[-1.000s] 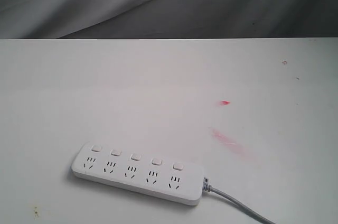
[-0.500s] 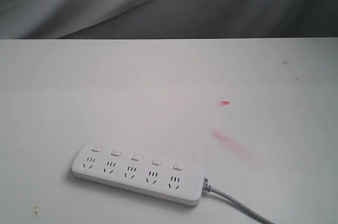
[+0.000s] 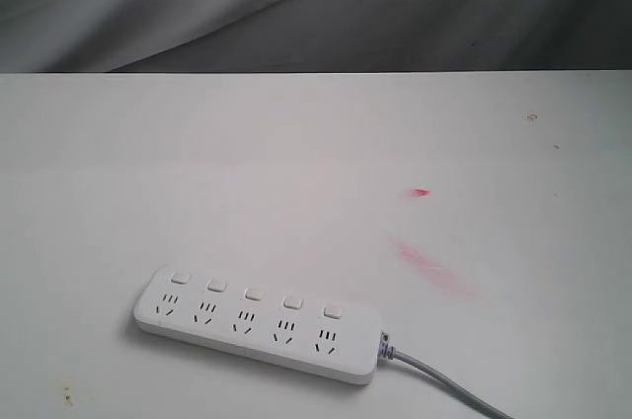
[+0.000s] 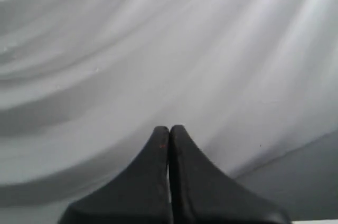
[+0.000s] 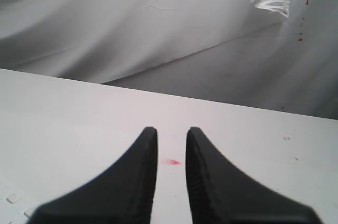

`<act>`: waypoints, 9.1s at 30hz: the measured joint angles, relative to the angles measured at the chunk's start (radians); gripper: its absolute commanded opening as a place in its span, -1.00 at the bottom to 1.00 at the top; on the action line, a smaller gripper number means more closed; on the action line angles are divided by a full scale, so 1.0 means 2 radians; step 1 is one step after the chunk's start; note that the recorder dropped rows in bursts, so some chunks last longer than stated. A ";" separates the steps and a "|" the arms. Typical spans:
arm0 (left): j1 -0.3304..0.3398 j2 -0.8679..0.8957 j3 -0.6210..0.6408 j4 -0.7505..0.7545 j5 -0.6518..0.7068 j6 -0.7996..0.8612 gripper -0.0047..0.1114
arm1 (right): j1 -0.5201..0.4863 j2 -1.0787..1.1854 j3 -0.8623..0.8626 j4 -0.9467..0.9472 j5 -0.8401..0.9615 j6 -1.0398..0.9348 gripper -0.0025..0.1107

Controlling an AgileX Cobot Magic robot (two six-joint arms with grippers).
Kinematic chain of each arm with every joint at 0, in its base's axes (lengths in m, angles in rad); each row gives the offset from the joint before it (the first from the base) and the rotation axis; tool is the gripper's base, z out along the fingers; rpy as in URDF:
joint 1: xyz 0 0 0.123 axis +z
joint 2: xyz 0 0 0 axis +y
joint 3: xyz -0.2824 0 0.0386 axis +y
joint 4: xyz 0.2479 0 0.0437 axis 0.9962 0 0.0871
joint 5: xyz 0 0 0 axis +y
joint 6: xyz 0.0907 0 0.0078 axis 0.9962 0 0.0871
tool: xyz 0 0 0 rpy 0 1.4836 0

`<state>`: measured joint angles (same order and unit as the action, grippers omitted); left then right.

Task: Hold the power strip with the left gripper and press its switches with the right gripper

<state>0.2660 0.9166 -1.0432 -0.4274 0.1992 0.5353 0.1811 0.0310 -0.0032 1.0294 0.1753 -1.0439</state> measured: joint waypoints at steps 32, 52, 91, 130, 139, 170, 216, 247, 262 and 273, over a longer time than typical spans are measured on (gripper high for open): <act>0.250 0.237 0.054 -0.393 0.509 0.775 -0.91 | 0.000 0.000 0.000 0.000 0.000 0.000 -0.62; 0.151 0.430 -0.015 -0.214 0.505 0.776 -0.89 | 0.000 0.000 0.000 0.000 0.000 0.000 -0.62; -0.048 0.563 -0.094 -0.113 0.505 0.776 0.70 | 0.000 0.000 0.000 0.000 0.000 0.000 -0.62; -0.050 0.596 -0.021 -0.182 0.456 0.784 0.70 | 0.000 0.000 0.000 0.000 0.000 0.000 -0.62; -0.050 0.596 -0.021 -0.187 0.449 0.784 0.30 | 0.000 0.000 0.000 0.000 0.000 0.000 -0.62; -0.052 0.596 -0.021 -0.187 0.447 0.784 0.18 | 0.000 0.000 0.000 0.000 0.000 0.000 -0.62; -0.052 0.596 -0.021 -0.186 0.447 0.785 0.18 | -0.041 0.563 -0.563 -0.116 0.161 0.039 -0.96; -0.052 0.596 -0.021 -0.186 0.447 0.786 0.18 | 0.197 0.967 -0.686 -0.139 0.187 -0.008 0.28; -0.052 0.596 -0.021 -0.186 0.447 0.786 0.18 | 0.264 1.044 -0.687 0.020 0.123 -0.144 0.18; -0.052 0.596 -0.021 -0.186 0.447 0.786 0.18 | 0.264 1.078 -0.688 0.118 0.119 -0.231 0.18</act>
<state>0.1629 2.1090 -1.0857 -0.7996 1.0940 2.1066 0.7081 2.1871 -1.3791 1.2661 0.4125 -1.5065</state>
